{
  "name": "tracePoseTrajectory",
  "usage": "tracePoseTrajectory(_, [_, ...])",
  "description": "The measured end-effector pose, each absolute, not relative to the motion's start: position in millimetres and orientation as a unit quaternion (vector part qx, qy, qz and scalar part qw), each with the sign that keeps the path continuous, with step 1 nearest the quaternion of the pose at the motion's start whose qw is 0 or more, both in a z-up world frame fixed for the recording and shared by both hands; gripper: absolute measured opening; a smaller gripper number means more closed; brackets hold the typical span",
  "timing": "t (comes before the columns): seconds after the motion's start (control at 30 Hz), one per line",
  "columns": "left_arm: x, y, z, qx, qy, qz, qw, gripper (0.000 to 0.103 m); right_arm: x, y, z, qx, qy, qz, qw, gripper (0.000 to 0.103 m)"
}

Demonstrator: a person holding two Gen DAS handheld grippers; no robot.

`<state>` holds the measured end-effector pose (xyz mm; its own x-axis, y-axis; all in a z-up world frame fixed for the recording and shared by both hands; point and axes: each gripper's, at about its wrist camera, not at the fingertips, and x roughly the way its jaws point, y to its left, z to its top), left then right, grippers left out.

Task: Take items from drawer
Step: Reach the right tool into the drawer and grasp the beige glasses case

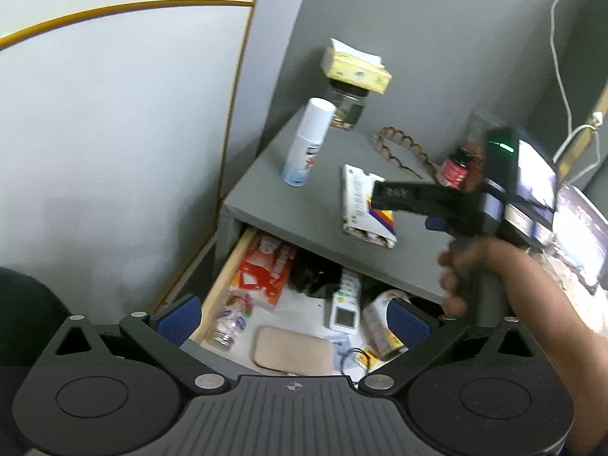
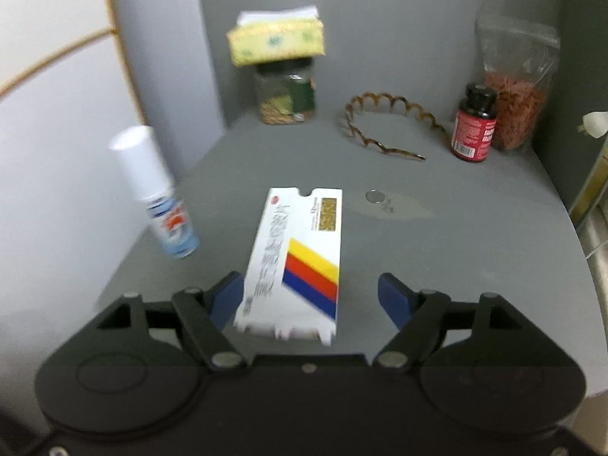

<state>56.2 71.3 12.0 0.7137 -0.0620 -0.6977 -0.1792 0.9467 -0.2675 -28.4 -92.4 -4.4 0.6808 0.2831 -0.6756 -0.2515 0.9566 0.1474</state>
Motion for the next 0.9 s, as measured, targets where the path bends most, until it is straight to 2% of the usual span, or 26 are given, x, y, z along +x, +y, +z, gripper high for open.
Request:
tracePoseTrajectory(0.3, [56.3,74.2,13.0,-0.151,0.375,0.036,0.914,0.103,-104.5,-122.7,-12.6,-0.006,0.412,0.234,0.881,0.081])
tracePoseTrajectory(0.47, [61.2,95.7,11.6,-0.177,0.374,0.057,0.909,0.103,-99.2,-133.3,-36.8,-0.002,0.469,0.228,0.853,0.078])
tracePoseTrajectory(0.57, [64.3,98.5,8.4,-0.171,0.381,0.061,0.907,0.103,-87.4,-136.0,-52.6,0.014,0.504,0.222,0.834,0.069])
tracePoseTrajectory(0.73, [64.4,91.3,5.9,-0.141,0.390,0.056,0.908,0.103,-68.4,-124.0,-72.6,0.032,0.541,0.234,0.807,0.068])
tracePoseTrajectory(0.9, [63.9,84.1,4.1,-0.108,0.394,0.048,0.911,0.103,-62.5,-78.0,-89.0,-0.052,0.551,0.297,0.778,0.071])
